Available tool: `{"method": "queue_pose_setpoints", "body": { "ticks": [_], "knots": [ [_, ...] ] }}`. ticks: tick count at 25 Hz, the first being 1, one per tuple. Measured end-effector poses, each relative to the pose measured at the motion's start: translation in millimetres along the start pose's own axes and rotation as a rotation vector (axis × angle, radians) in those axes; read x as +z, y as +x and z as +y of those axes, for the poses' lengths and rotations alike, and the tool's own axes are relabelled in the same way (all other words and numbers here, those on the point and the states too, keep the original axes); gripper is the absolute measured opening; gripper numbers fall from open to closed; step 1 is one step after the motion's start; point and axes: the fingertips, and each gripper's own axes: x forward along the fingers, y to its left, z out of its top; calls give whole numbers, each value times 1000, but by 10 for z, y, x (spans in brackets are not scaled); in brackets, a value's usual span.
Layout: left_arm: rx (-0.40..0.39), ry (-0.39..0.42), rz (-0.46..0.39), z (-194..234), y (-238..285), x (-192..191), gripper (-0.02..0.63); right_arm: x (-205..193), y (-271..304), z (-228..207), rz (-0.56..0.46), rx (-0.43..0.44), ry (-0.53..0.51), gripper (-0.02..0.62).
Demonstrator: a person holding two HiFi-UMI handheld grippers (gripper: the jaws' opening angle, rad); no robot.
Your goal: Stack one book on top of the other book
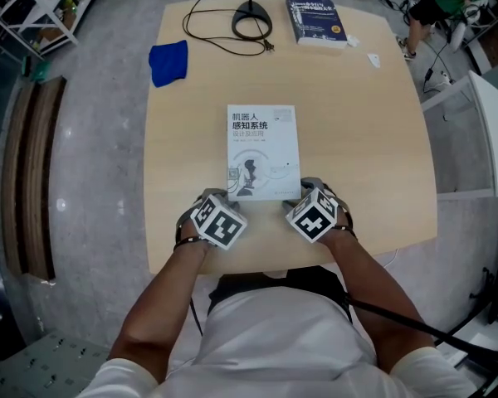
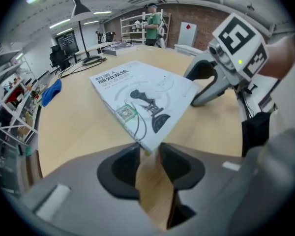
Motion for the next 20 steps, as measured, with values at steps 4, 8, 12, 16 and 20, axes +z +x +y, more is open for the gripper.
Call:
{"method": "queue_pose_setpoints", "body": {
  "ticks": [4, 8, 12, 16, 20],
  "knots": [
    [-14, -29, -17, -68, -7, 13, 141, -39, -16, -20, -2, -23, -17, 262],
    [-28, -27, -16, -122, 6, 21, 141, -76, -31, -43, 3, -18, -25, 255],
    [-24, -34, -16, -87, 45, 38, 152, -69, -19, -60, 13, -47, -30, 255],
    [-28, -46, -27, -113, 45, 36, 155, -83, -47, -49, 4, -90, -41, 256],
    [-24, -55, -36, -104, 41, 50, 153, -72, -64, -63, -1, -128, -46, 258]
  ]
}}
